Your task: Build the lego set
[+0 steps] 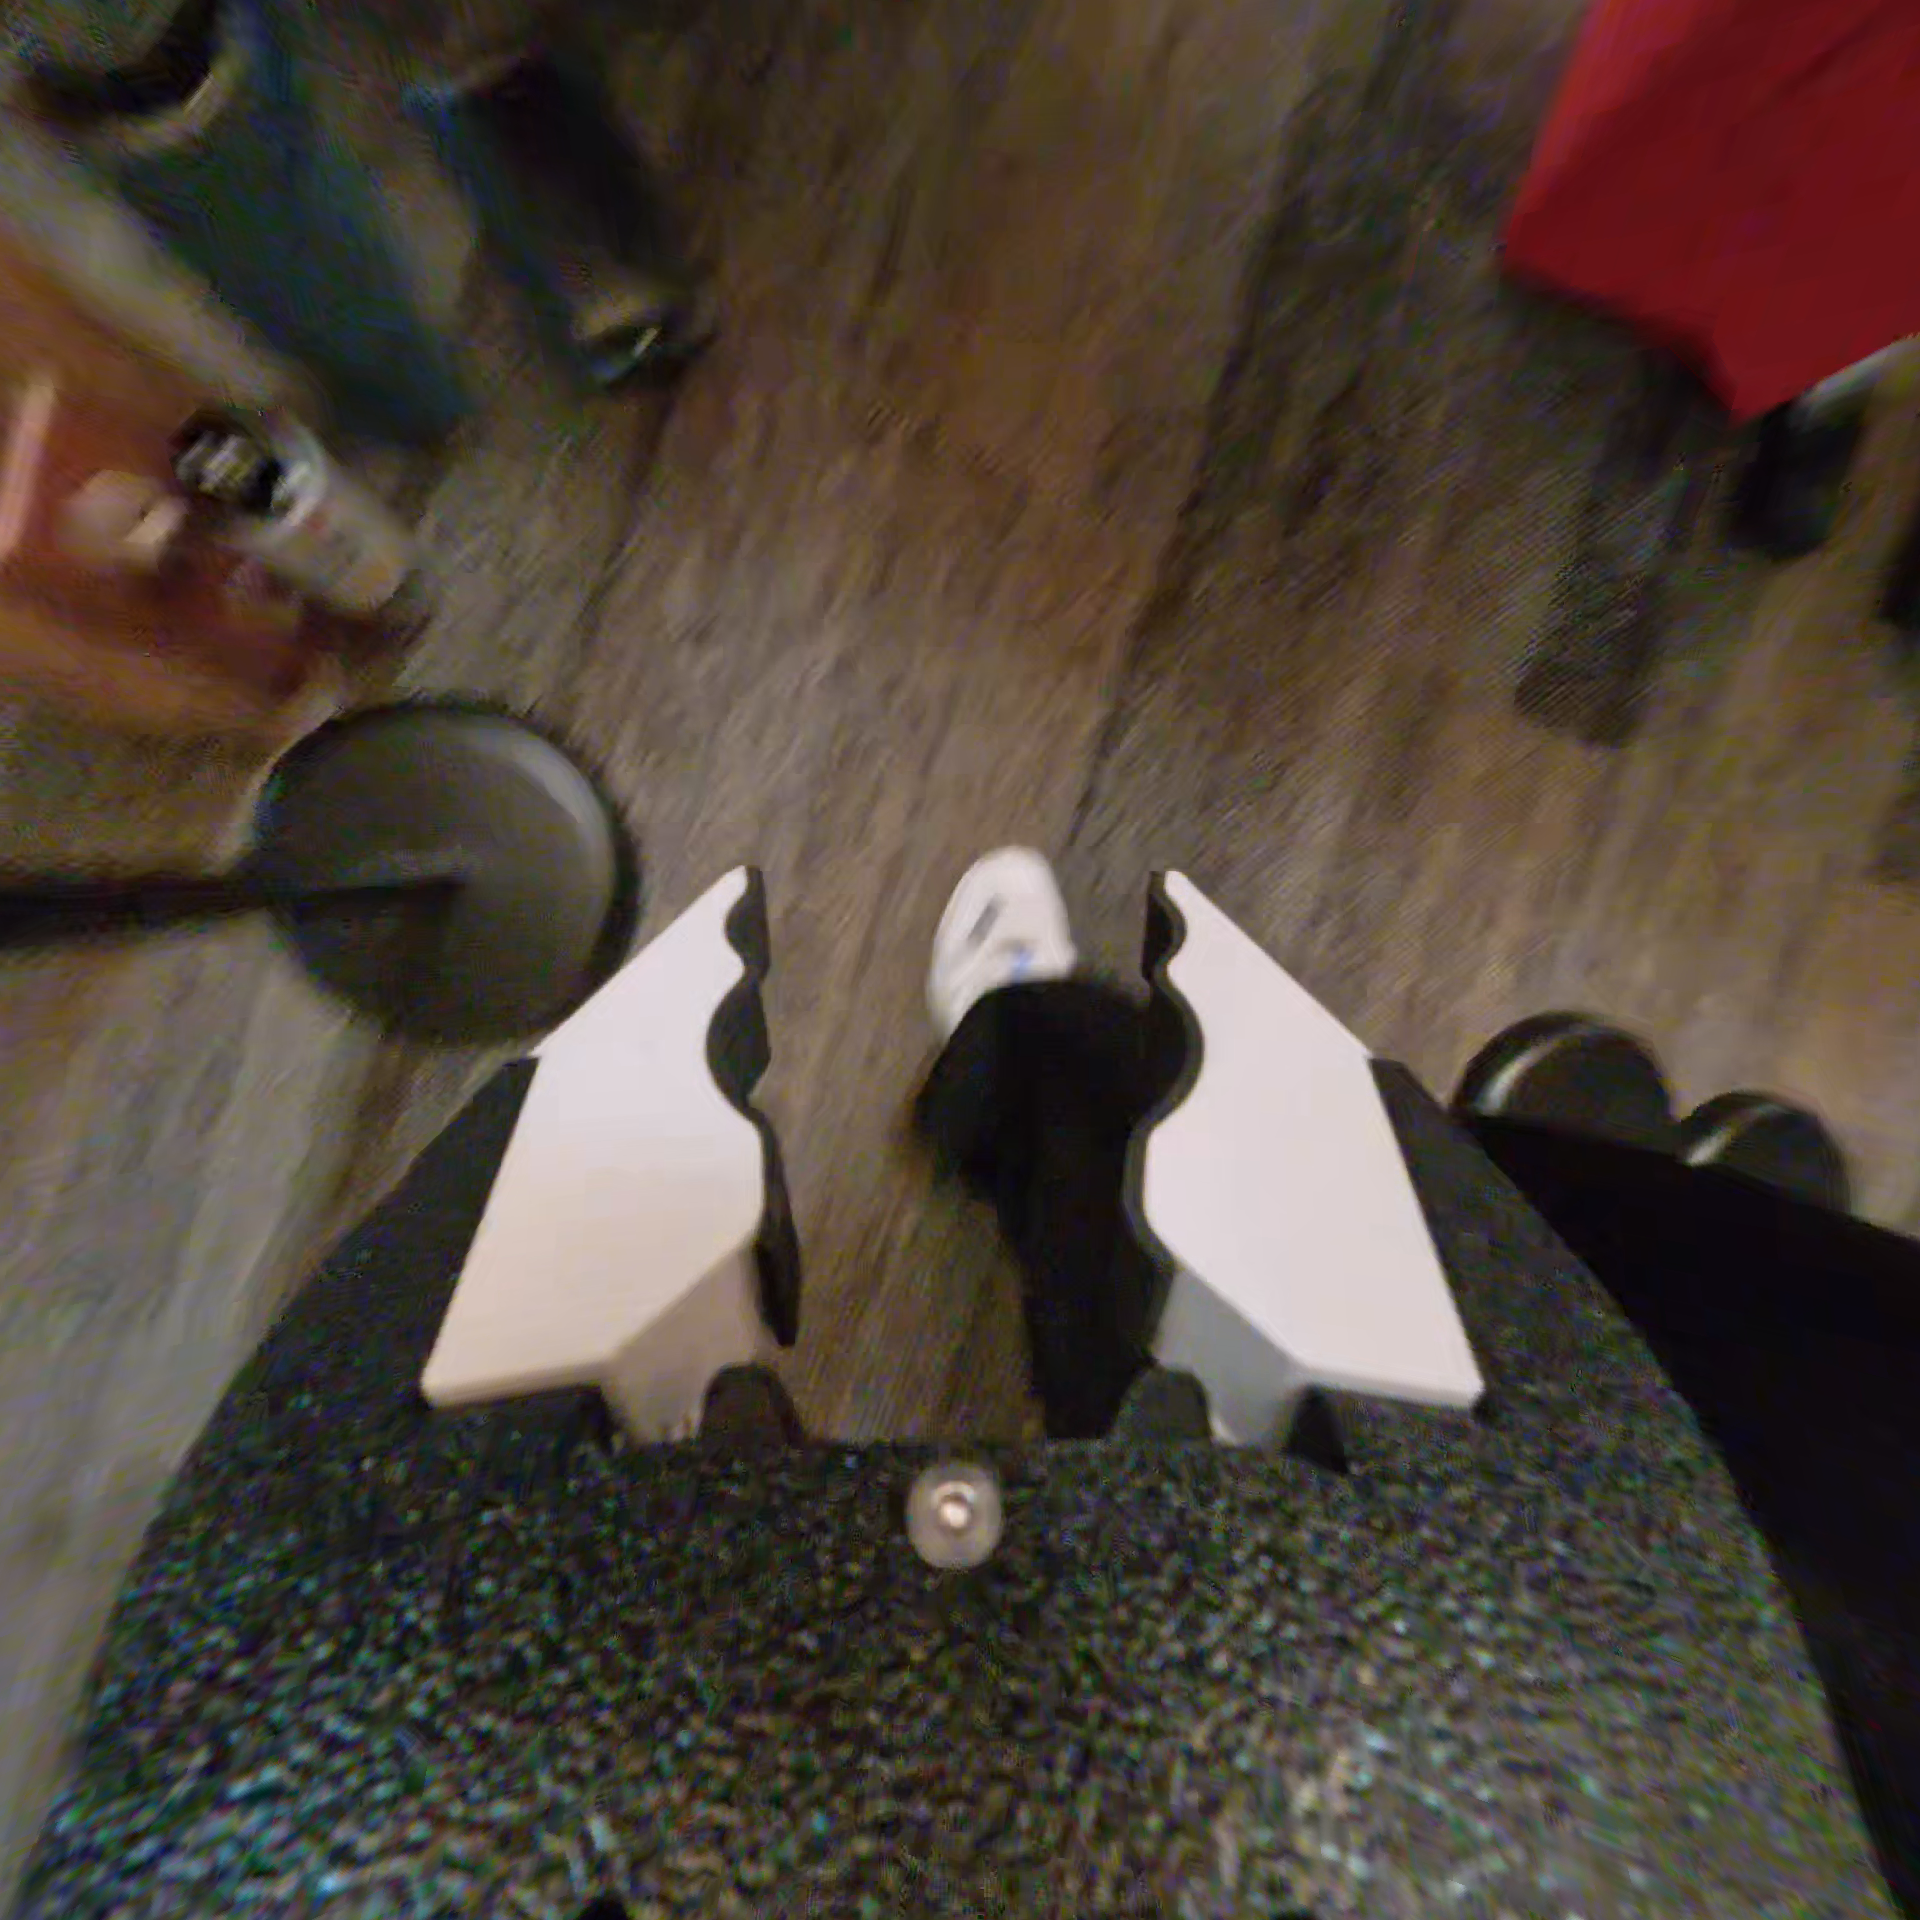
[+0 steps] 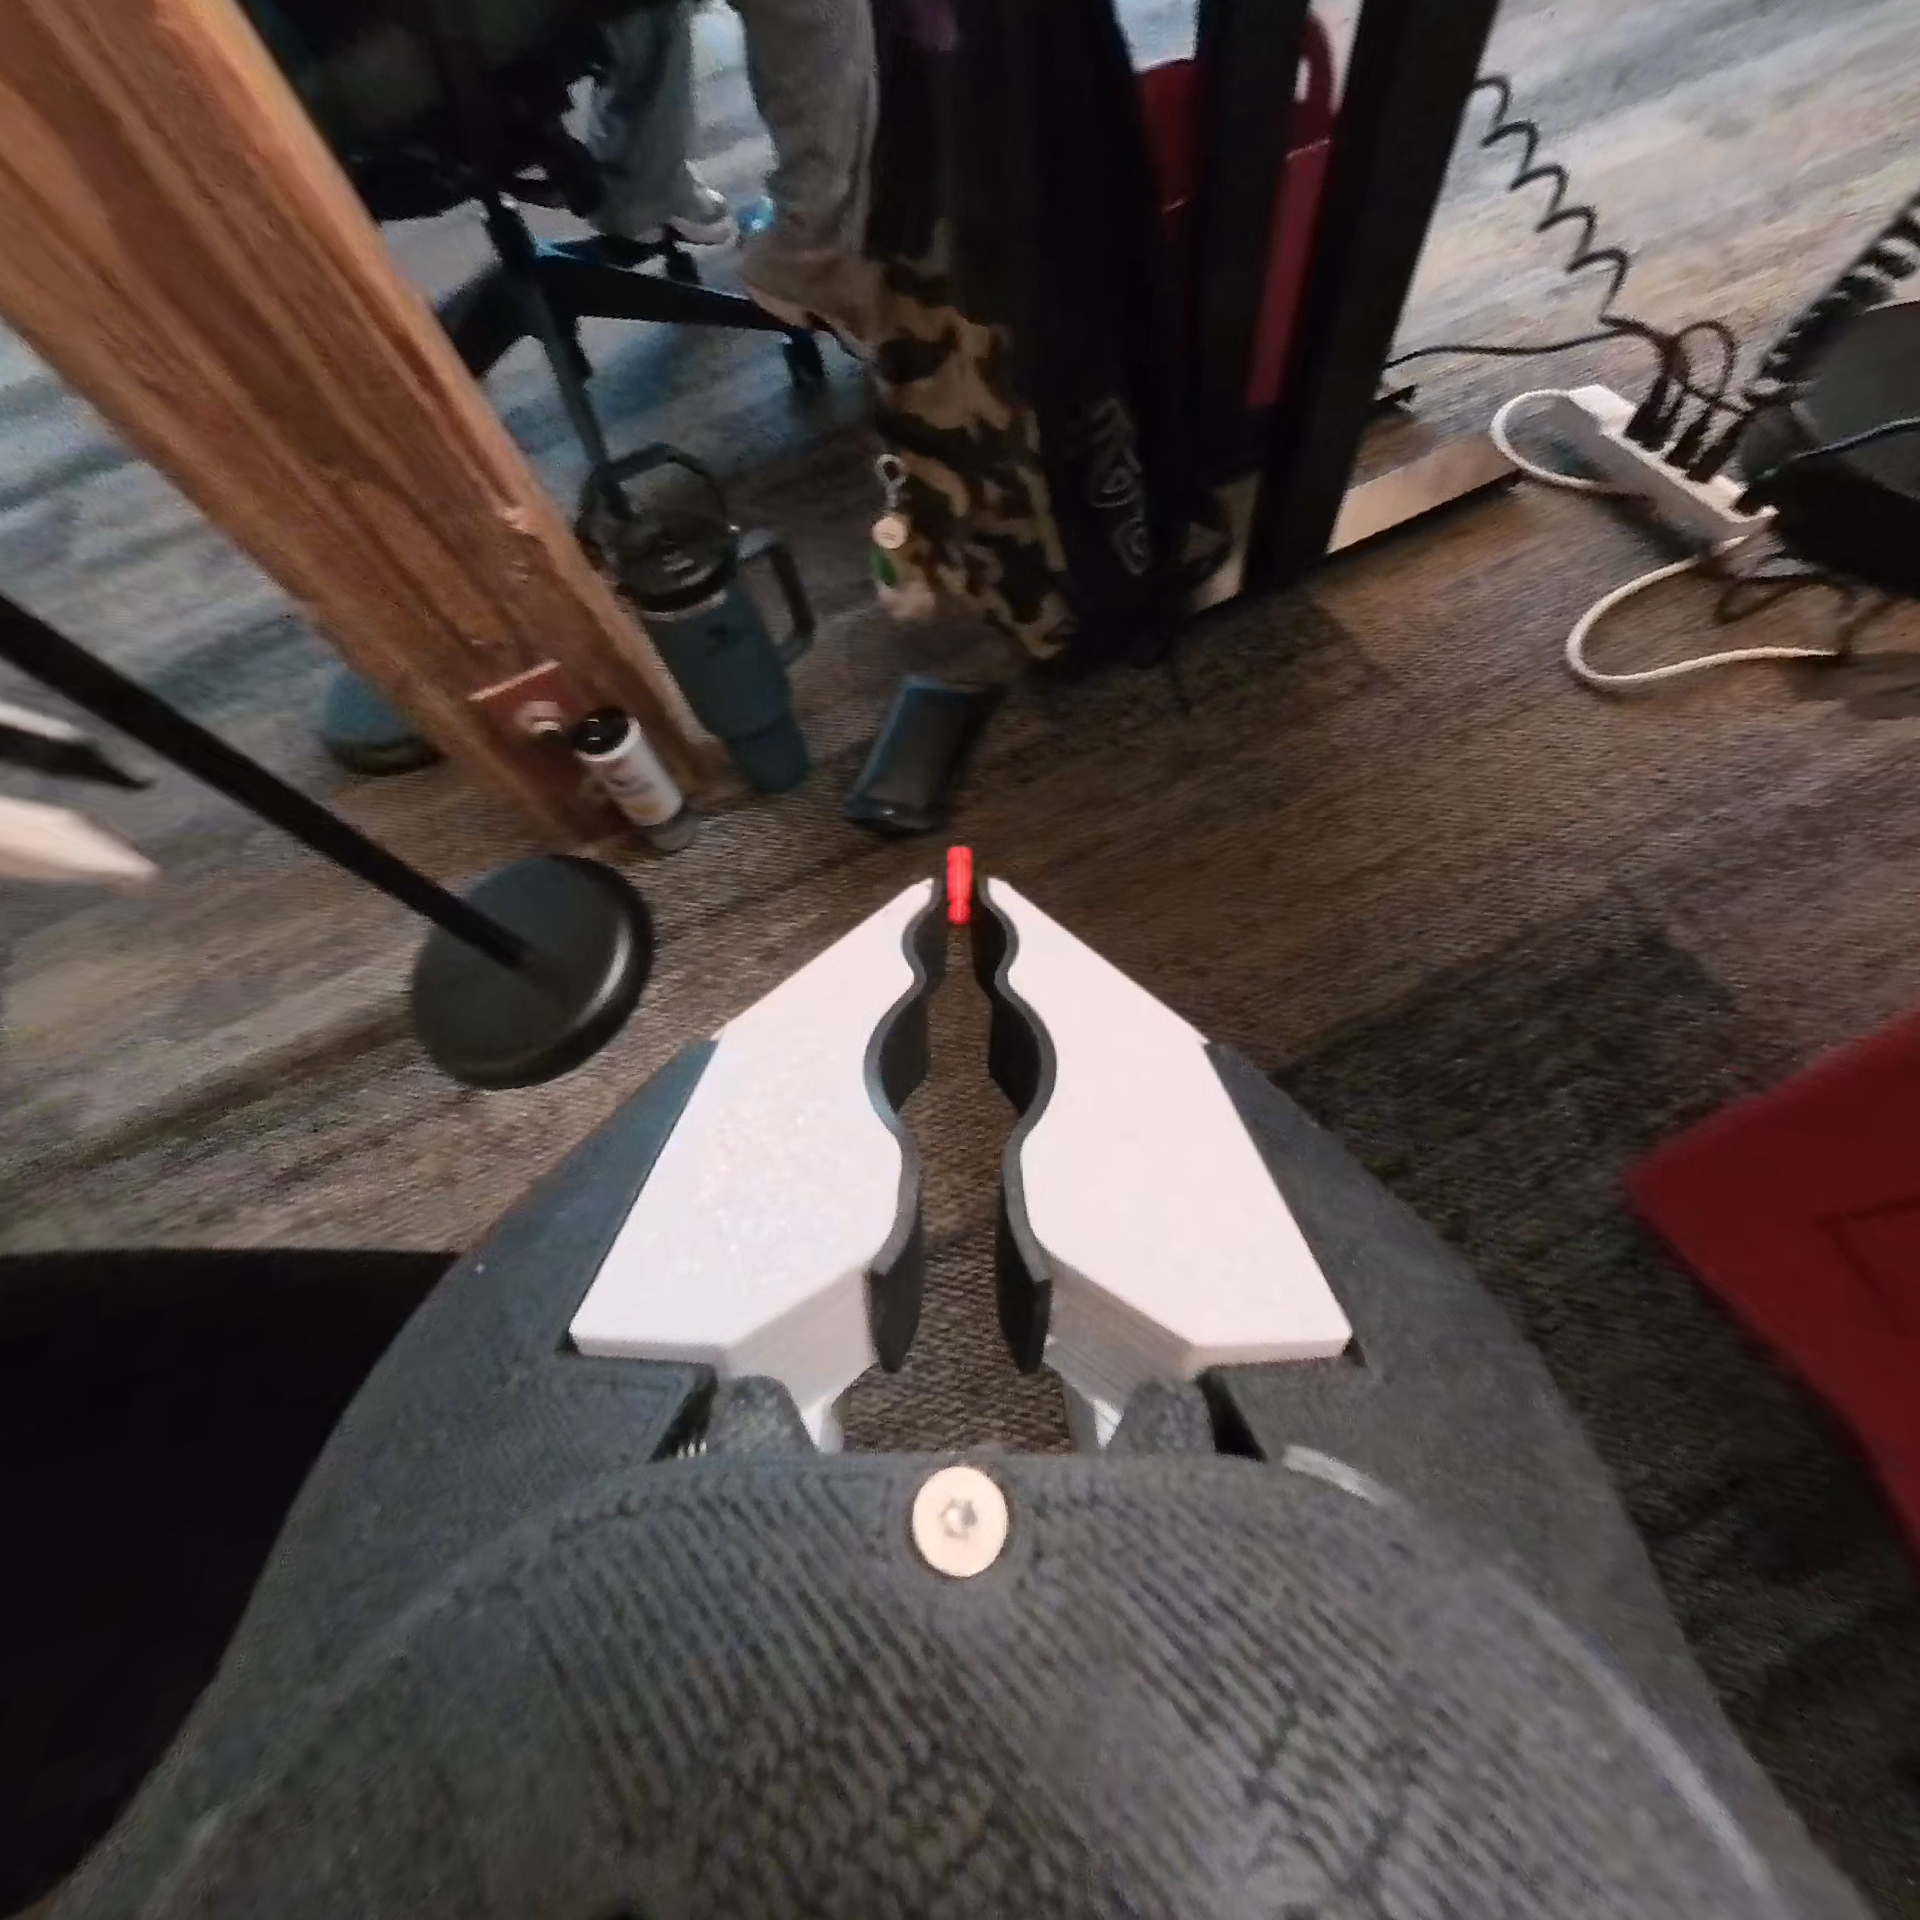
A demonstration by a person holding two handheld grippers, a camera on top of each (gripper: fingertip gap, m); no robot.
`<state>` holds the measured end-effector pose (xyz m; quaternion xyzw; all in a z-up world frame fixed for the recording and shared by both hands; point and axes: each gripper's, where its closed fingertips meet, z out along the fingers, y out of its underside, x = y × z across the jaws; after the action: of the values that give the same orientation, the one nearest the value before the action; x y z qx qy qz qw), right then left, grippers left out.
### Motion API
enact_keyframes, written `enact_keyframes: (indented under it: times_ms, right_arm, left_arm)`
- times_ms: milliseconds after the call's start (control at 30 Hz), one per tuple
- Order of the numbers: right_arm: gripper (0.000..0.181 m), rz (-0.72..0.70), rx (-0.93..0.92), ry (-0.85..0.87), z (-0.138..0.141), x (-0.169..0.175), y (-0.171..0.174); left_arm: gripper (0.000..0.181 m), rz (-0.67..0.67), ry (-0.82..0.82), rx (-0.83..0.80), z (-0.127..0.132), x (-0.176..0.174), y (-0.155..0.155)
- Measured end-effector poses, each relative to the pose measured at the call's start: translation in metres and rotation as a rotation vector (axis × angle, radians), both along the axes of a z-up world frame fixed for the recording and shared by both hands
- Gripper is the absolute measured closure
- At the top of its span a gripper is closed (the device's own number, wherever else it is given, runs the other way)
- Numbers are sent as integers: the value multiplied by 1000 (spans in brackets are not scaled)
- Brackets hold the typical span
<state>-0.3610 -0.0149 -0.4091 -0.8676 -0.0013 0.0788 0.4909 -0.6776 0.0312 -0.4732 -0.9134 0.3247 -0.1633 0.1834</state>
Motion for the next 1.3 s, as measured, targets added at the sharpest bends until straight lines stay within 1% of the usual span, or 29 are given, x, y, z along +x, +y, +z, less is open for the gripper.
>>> enact_keyframes:
  times_ms: [33,100,167,200,233,267,300,367,400,467,500,567,633,700,800,867,933,1000,1067,1100,1167,1200,1233,1267,1300]
  right_arm:
    - [178,12,0,12,1,-11,-4]
    - [178,38,-1,35,-7,-29,-11]
    - [178,62,1,59,-20,-42,-17]
    - [178,77,-5,54,-25,-47,-21]
    - [178,85,-6,40,-29,-51,-26]
    - [178,93,-8,35,-34,-55,-32]
    - [178,101,-18,35,-40,-61,-39]
    - [178,114,-43,25,-53,-73,-56]
    - [178,123,-59,14,-59,-80,-66]
    - [178,128,-82,-8,-71,-95,-85]
    - [178,128,-95,-10,-79,-104,-94]
    - [178,129,-113,-19,-94,-124,-111]
    - [178,138,-124,-45,-108,-144,-123]
    - [178,131,-97,-39,-112,-162,-128]
    - [178,155,-44,-26,-111,-185,-123]
    - [178,194,8,-46,-103,-195,-113]
    - [178,218,102,-125,-84,-193,-95]
    - [178,223,199,-183,-60,-182,-70]
    - [178,165,304,-232,-23,-160,-47]
    - [178,111,324,-229,-6,-147,-40]
    - [179,-21,333,-148,22,-128,-43]
    - [179,-91,325,-101,29,-122,-52]
    - [179,-131,320,-73,34,-119,-60]
    - [179,-154,312,-70,38,-114,-66]
    - [179,-176,306,-95,42,-104,-69]
  left_arm:
    - [103,19,71,10,5,-49,-18]
    - [99,73,261,8,16,-155,-63]
    - [95,171,401,11,36,-244,-110]
    - [89,200,449,12,45,-277,-132]
    - [87,218,481,10,52,-301,-152]
    - [85,228,496,8,56,-315,-167]
    - [82,231,487,9,56,-321,-179]
    - [78,246,421,9,46,-314,-192]
    - [78,237,364,-12,36,-303,-197]
    - [77,155,255,-104,14,-274,-209]
    - [77,119,218,-119,4,-262,-211]
    - [77,66,99,-84,-7,-234,-206]
    - [76,-19,-18,-56,-15,-207,-203]
    - [76,-69,-73,2,-23,-190,-192]
    - [76,-127,-159,102,-19,-160,-173]
    - [75,-211,-223,182,-9,-132,-161]
    - [75,-325,-304,290,14,-100,-147]
    - [74,-370,-427,393,48,-69,-129]
    - [74,-395,-566,503,94,-44,-115]
    - [73,-401,-611,545,113,-35,-109]
    - [65,-345,-603,583,134,-23,-96]
    - [66,-311,-586,603,141,-18,-91]
    - [71,-316,-584,630,147,-10,-91]
    - [68,-334,-598,665,155,0,-91]
    - [61,-345,-607,710,163,12,-88]
